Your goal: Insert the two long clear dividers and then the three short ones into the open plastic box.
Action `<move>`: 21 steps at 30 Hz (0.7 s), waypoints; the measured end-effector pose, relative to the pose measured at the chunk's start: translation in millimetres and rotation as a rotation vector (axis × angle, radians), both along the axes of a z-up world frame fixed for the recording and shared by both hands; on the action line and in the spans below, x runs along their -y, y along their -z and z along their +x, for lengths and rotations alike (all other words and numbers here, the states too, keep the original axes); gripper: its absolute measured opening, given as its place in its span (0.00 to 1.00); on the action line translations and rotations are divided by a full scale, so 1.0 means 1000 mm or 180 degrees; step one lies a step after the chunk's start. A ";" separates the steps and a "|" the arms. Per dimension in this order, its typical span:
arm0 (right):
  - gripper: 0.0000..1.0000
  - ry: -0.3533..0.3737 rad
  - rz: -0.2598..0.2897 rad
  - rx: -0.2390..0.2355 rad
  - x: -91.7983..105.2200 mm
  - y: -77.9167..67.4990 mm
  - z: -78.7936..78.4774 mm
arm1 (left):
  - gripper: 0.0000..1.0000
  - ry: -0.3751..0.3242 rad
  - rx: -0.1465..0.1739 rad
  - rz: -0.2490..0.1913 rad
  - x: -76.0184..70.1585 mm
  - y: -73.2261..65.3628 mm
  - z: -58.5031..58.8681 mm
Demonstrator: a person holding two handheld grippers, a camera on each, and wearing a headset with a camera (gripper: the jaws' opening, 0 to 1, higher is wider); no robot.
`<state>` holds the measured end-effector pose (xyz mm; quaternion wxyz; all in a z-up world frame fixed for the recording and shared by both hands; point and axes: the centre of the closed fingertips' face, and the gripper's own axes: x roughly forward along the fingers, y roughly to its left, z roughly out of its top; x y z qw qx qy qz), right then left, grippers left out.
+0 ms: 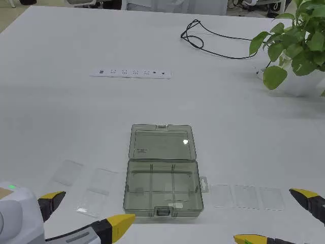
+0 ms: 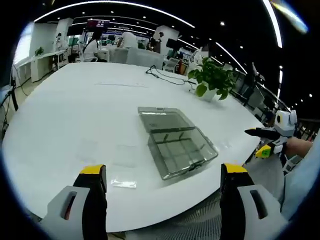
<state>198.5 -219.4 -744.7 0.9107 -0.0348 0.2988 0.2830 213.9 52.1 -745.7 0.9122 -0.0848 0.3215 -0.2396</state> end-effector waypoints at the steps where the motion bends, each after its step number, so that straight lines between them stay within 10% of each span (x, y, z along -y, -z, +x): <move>1: 1.00 0.0006 0.0001 -0.0001 0.001 0.000 0.000 | 0.96 -0.0017 -0.0005 -0.0039 0.000 -0.001 0.000; 21: 1.00 -0.0042 0.0025 -0.0046 0.003 0.004 0.003 | 0.96 -0.0090 -0.0023 0.0020 -0.001 0.003 0.001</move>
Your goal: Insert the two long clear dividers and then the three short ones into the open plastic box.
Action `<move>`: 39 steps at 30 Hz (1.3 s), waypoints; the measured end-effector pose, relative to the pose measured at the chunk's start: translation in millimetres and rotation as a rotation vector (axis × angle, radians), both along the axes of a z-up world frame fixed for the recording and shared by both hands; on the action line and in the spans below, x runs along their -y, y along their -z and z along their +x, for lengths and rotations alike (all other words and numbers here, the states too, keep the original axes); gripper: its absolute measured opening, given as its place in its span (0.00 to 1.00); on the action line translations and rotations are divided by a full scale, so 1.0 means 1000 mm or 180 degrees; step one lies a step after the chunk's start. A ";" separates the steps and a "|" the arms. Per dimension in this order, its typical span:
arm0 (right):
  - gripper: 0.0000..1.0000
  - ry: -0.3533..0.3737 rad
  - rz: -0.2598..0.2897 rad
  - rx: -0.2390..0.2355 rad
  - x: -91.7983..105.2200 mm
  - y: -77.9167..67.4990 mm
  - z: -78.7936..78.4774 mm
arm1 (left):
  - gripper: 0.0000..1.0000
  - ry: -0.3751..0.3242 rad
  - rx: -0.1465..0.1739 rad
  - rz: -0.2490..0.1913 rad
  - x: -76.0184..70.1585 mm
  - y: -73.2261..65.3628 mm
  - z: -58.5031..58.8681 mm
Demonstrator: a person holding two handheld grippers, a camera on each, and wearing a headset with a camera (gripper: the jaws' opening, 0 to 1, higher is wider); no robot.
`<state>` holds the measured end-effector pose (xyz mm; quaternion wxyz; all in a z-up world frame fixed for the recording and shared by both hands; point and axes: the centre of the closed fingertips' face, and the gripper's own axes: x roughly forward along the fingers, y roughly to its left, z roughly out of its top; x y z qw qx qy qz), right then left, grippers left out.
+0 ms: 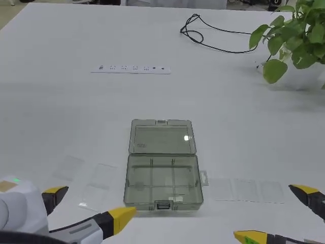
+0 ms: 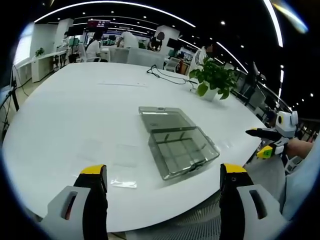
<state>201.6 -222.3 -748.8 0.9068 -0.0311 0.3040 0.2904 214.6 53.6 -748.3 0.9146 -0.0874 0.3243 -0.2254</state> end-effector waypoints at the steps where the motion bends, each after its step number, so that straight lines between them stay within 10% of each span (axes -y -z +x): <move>1: 1.00 -0.0003 0.0001 0.0007 0.000 0.000 0.000 | 0.96 -0.0005 0.0003 0.0001 0.000 0.000 0.000; 39: 1.00 0.0024 -0.0033 0.0088 0.007 -0.006 0.001 | 0.96 -0.0071 0.0023 -0.0031 -0.007 -0.002 -0.006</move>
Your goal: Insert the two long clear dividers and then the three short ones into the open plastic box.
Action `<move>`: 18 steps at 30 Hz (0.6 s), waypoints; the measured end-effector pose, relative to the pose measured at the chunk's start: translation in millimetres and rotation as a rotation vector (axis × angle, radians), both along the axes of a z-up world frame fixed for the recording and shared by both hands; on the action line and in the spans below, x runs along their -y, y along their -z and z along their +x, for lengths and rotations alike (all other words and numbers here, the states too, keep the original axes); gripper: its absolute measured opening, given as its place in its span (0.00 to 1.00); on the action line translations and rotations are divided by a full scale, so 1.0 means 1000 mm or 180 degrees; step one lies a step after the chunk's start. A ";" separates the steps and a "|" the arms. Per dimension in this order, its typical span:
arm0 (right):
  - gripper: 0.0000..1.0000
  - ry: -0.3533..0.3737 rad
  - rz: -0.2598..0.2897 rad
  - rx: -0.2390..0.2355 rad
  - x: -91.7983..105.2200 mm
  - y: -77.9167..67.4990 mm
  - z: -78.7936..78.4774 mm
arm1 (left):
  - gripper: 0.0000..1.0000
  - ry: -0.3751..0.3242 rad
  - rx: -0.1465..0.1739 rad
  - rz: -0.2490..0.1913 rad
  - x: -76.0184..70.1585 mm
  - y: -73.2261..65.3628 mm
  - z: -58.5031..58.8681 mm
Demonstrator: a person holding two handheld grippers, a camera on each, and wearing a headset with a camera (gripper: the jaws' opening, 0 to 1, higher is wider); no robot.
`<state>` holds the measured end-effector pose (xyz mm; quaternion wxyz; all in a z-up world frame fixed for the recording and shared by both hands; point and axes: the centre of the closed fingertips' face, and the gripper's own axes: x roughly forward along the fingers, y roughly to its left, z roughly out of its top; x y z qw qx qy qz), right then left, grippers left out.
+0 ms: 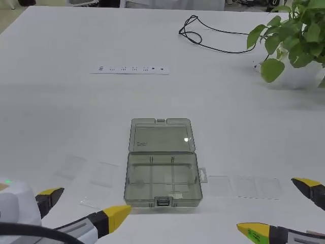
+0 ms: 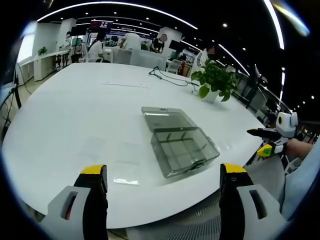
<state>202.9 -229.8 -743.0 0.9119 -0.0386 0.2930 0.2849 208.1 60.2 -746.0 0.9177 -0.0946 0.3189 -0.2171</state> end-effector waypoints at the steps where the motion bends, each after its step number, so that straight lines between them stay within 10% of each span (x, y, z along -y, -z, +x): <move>1: 1.00 -0.0001 0.0004 -0.0002 0.000 0.000 0.000 | 0.96 -0.0004 0.0005 -0.0008 0.000 0.000 0.000; 18: 1.00 -0.0034 -0.0031 -0.0013 0.000 -0.001 -0.001 | 0.94 -0.0088 -0.0070 -0.0027 -0.010 0.007 0.004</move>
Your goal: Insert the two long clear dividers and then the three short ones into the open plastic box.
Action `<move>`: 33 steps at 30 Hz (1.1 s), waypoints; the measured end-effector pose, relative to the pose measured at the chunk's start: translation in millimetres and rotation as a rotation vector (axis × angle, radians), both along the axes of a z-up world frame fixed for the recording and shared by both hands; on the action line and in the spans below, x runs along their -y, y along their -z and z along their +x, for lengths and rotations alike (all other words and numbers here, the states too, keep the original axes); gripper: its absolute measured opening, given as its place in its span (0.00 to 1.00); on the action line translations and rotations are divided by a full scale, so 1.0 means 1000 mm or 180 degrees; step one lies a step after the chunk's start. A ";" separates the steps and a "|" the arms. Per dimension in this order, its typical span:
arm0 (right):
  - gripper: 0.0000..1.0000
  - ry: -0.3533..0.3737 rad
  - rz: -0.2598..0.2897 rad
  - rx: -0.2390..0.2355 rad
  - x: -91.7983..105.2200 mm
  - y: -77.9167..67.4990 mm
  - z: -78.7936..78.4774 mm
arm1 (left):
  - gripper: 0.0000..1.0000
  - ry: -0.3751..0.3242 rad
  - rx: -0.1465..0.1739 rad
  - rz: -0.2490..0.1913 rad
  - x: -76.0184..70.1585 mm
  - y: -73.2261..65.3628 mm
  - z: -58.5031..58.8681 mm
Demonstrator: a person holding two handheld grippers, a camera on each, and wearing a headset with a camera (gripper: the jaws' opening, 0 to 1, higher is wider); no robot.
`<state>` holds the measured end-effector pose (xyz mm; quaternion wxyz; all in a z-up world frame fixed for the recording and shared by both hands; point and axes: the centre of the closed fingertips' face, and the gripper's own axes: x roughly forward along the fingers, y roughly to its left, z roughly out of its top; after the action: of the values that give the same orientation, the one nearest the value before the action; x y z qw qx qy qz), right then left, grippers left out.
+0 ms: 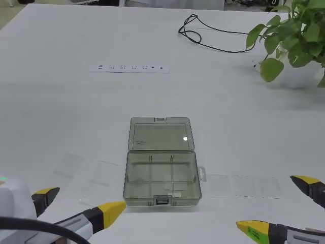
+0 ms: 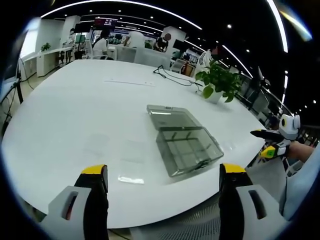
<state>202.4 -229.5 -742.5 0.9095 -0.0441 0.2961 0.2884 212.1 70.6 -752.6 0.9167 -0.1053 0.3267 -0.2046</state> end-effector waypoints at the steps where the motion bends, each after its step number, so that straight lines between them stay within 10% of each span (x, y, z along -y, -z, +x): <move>1: 1.00 -0.0002 0.0002 -0.0004 0.000 0.000 -0.001 | 0.93 0.0010 -0.0004 0.0002 0.000 0.000 0.001; 17: 1.00 0.0024 0.0009 -0.0032 0.003 0.005 -0.002 | 0.86 0.0285 -0.0193 0.0356 -0.008 0.017 0.018; 33: 1.00 -0.0008 0.0014 -0.0112 0.002 0.015 -0.002 | 0.58 0.0421 -0.0488 0.0898 -0.014 0.052 0.034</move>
<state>200.3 -231.6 -757.6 0.9039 -0.0375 0.3113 0.2910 246.2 84.8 -804.1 0.8793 0.0307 0.4274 -0.2079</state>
